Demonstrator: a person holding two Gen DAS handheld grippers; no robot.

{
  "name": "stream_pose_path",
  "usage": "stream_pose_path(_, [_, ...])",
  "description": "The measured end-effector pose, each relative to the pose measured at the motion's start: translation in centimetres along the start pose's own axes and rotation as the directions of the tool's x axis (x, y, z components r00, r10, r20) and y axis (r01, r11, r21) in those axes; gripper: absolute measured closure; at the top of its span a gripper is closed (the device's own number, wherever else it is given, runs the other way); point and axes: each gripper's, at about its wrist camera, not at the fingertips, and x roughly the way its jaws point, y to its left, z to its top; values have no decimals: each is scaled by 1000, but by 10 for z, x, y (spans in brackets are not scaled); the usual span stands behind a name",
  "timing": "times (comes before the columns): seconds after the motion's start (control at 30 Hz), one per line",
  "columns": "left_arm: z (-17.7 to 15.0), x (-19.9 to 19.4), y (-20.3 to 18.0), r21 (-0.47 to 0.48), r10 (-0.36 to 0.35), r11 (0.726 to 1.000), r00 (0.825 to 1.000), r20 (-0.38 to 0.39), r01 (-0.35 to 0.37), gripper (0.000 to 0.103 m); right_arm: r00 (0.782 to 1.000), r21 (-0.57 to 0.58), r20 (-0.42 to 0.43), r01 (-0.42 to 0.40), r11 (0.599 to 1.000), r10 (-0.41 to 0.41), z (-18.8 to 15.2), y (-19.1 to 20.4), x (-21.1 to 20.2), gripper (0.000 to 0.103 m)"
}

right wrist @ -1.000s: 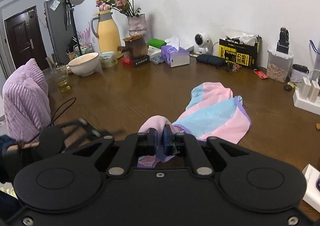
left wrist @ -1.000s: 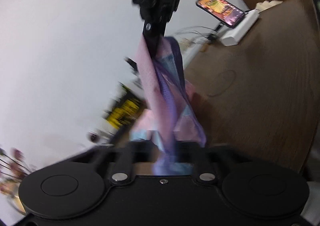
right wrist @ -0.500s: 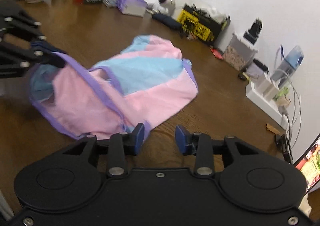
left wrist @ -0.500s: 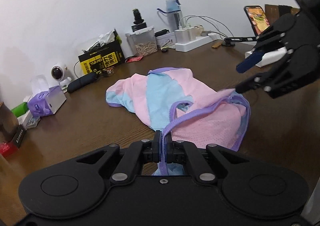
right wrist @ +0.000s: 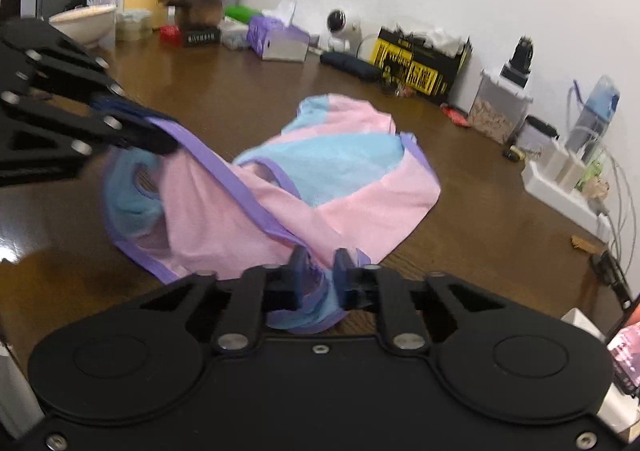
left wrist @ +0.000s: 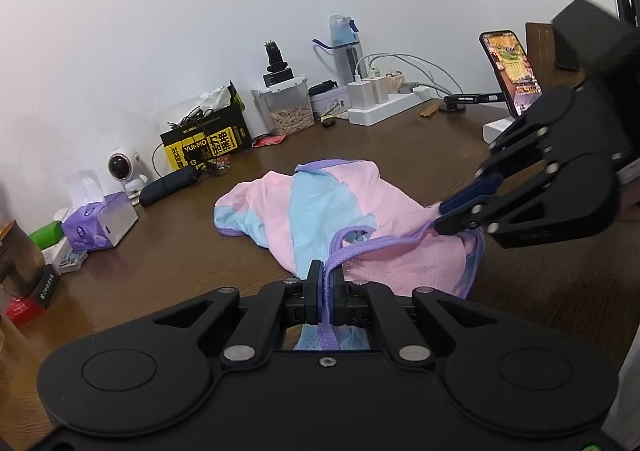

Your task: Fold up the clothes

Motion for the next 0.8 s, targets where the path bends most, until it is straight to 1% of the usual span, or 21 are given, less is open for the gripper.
stream_pose_path(0.07, [-1,1,-1,0,4,1000,1000,-4,-4,100,1000,2,-12,-10,1000,10,-3,2,4,94])
stream_pose_path(0.13, [-1,2,-2,3,13,1000,1000,-6,-13,100,1000,-6,-1,4,1000,-4,-6,7,-5,96])
stream_pose_path(0.23, [-2,-3,-2,23,23,999,1000,-1,-22,100,997,11,79,8,1000,-9,-7,8,-45,96])
stream_pose_path(0.3, [-4,-5,-8,57,22,998,1000,-2,-22,100,990,48,139,-20,999,13,-9,5,-76,96])
stream_pose_path(0.33, [-6,-7,-12,81,14,997,1000,-3,-13,100,983,86,181,-46,995,29,-14,0,-98,96])
stream_pose_path(0.4, [-12,-8,-24,125,-37,991,999,-5,37,100,977,127,211,-72,989,44,-22,-4,-120,96])
stream_pose_path(0.43, [-16,-7,-31,146,-50,988,999,-10,51,99,975,145,216,-82,986,49,-32,-4,-130,96])
stream_pose_path(0.5, [-23,-4,-42,188,-51,981,998,-22,54,99,981,143,194,-55,988,27,-40,-2,-133,96])
stream_pose_path(0.53, [-26,-2,-47,210,-37,977,999,-27,42,99,986,127,169,-19,992,-3,-45,2,-131,96])
stream_pose_path(0.57, [-28,0,-52,240,-18,970,1000,-26,23,98,987,117,158,-2,993,-17,-48,5,-130,96])
stream_pose_path(0.63, [-32,2,-62,310,20,951,1000,-13,-15,91,989,110,146,4,994,-21,-53,11,-129,96])
stream_pose_path(0.7, [-36,2,-69,375,52,925,999,16,-54,59,989,98,148,16,995,-30,-54,18,-129,96])
stream_pose_path(0.73, [-37,2,-71,400,66,914,997,30,-73,54,988,84,152,26,996,-38,-54,21,-130,96])
stream_pose_path(0.8, [-37,2,-72,432,70,898,997,38,-80,53,987,76,156,32,997,-44,-54,25,-132,96])
